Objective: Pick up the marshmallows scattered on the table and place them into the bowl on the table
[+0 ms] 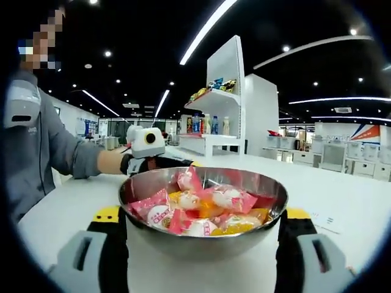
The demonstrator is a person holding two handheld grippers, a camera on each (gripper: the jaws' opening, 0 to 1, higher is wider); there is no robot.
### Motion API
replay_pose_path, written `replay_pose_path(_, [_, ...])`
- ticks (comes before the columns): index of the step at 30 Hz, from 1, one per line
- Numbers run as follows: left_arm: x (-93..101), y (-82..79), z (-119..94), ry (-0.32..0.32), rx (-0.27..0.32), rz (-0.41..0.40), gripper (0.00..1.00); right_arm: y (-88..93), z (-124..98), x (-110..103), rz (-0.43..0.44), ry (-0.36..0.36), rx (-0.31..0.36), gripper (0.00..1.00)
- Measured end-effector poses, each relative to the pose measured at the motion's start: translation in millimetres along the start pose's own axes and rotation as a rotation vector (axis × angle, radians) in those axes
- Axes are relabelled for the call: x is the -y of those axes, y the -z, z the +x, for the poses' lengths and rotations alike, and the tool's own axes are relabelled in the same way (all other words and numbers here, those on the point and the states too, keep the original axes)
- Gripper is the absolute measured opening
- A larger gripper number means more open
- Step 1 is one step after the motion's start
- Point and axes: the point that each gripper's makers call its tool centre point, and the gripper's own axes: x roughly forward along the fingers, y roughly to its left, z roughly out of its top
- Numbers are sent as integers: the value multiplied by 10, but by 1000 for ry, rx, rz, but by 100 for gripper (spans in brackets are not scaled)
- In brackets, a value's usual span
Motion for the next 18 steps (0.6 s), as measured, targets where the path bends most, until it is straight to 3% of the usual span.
replay_pose_path(5, [-16, -42, -66, 8, 30, -49, 89, -96, 16, -38, 15, 3, 38, 96])
replay_pose_path(14, [-159, -296, -71, 4, 33, -22, 89, -307, 26, 30, 20, 3, 65, 96])
replay_pose_path(15, [-192, -343, -66, 4, 31, -10, 89, -353, 37, 58, 11, 6, 70, 96])
replay_pose_path(16, [-357, -403, -42, 5, 18, 0, 89, -445, 63, 133, 4, 9, 76, 96])
replay_pose_path(18, [-438, -494, -25, 3, 12, 7, 89, -531, 89, 221, 2, 10, 85, 96])
